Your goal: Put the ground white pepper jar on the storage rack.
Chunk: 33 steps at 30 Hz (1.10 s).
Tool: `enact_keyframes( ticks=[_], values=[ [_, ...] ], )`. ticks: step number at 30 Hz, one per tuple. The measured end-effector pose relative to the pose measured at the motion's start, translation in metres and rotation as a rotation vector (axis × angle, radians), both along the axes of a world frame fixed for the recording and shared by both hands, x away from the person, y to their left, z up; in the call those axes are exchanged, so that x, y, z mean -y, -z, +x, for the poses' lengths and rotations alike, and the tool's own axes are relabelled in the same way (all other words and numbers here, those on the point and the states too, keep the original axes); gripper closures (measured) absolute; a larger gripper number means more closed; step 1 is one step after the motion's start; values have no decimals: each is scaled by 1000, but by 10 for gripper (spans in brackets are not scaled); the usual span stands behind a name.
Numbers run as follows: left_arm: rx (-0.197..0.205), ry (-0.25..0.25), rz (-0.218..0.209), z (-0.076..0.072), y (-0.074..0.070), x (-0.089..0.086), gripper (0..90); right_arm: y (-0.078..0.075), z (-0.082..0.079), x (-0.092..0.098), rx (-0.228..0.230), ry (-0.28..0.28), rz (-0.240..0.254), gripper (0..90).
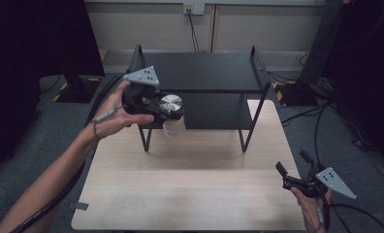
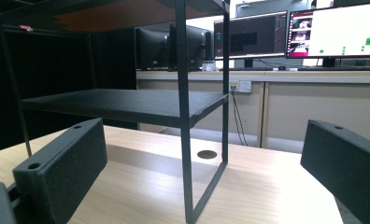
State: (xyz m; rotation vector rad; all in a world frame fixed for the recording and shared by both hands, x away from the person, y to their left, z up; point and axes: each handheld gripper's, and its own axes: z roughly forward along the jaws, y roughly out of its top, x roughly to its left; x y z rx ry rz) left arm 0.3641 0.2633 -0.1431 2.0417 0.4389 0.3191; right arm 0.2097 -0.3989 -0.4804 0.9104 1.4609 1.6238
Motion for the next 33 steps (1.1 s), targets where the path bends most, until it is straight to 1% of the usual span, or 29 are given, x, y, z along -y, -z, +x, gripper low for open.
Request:
enact_keyframes(
  ticks=[2,4,5,6,8,9,11,12,14,15,16,18,19,21,22,23,25,28,30,31,33],
  values=[
    [2,-5,-5,0,-12,1,347,0,0,0,1,-1,-6,0],
    [-12,-6,-5,4,-23,2,347,0,0,0,-3,-1,-5,0],
    [-2,-9,0,3,-27,4,347,0,1,0,-4,-3,-4,0],
    [9,-14,19,3,-34,7,347,0,1,1,-4,-4,-5,0],
    [16,-25,21,5,-40,9,347,0,1,1,-6,-5,-4,0],
    [12,-35,17,7,-44,10,347,0,1,1,-6,-6,-6,0],
    [20,-55,12,9,-49,11,347,0,1,1,-7,-5,-8,0],
    [26,-70,18,11,-52,13,347,0,2,1,-9,-6,-8,0],
    [32,-115,11,14,-57,15,348,0,2,1,-12,-8,-8,1],
    [43,-126,19,16,-61,16,347,0,2,2,-14,-10,-8,1],
    [49,-147,13,19,-64,17,347,0,2,2,-14,-10,-9,1],
    [37,-184,-2,27,-69,15,347,0,2,2,-14,-10,-8,1],
    [37,-198,-6,30,-71,15,347,0,2,2,-13,-10,-6,1],
    [42,-239,4,36,-75,16,347,1,2,2,-12,-9,-3,1],
    [41,-264,3,39,-76,17,347,1,2,3,-13,-9,-2,2],
    [40,-281,12,43,-78,17,347,1,2,3,-15,-8,-1,2],
    [41,-326,5,51,-78,17,347,1,1,3,-15,-5,4,3],
    [36,-367,7,61,-77,18,347,1,1,4,-15,1,10,4],
    [43,-401,18,68,-74,21,347,2,1,5,-15,1,11,4],
    [45,-404,28,72,-73,21,347,2,1,5,-15,2,11,5],
    [44,-417,19,77,-69,20,347,2,1,5,-16,2,12,5]
  ],
)
